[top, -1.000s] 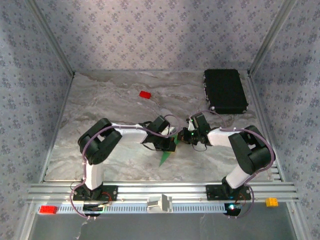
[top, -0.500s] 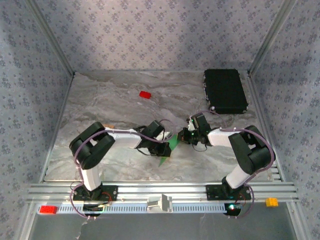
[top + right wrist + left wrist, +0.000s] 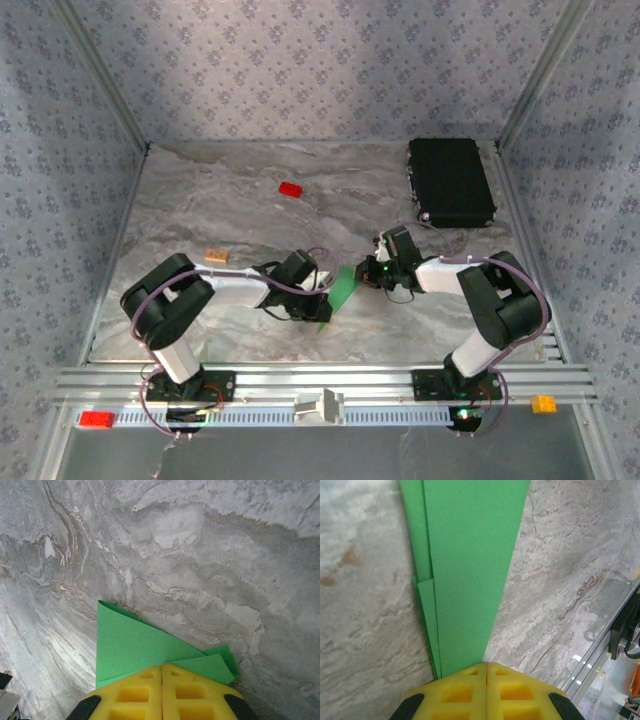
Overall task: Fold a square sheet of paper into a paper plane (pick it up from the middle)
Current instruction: Fold the wing for the fifth time at the center of the table.
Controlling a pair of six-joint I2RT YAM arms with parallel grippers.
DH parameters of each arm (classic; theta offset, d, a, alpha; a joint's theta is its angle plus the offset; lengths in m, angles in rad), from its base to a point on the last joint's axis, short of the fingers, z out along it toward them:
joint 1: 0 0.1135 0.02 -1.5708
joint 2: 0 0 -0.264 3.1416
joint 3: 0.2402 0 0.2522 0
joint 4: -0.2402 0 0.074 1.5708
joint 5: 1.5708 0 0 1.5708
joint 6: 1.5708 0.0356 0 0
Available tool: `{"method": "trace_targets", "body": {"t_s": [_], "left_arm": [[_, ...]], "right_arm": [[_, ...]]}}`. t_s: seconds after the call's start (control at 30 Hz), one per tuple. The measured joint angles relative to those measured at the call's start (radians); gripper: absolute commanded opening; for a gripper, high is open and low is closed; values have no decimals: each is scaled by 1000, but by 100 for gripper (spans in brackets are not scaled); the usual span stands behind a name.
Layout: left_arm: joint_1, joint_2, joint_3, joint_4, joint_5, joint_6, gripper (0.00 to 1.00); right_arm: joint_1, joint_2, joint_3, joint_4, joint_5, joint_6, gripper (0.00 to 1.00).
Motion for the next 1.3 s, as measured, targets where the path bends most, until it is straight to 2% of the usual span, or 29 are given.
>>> {"method": "trace_targets", "body": {"t_s": [0.3, 0.43, 0.57, 0.7, 0.8, 0.97, 1.17, 1.3], "left_arm": [[-2, -120, -40, -62, -30, -10, 8], [27, -149, -17, -61, -30, -6, 10], [46, -106, 71, -60, -27, 9, 11], [50, 8, 179, -50, -14, 27, 11], [59, 86, 217, -54, -14, 43, 8], [74, 153, 214, -66, -13, 45, 3], [77, 146, 180, -6, -7, 26, 2], [77, 144, 164, 23, -4, 6, 2]], "right_arm": [[-1, -3, -1, 0, 0, 2, 8], [-2, -9, 8, -27, 11, -6, 9], [-3, -11, 8, -33, 14, -6, 9], [-3, -11, 8, -33, 15, -5, 9], [-3, -13, 8, -34, 15, -5, 9], [-6, -33, 8, -58, 14, -5, 11], [-4, -132, 18, -97, 25, -5, 10], [18, -109, 27, -63, 22, 7, 9]]}}
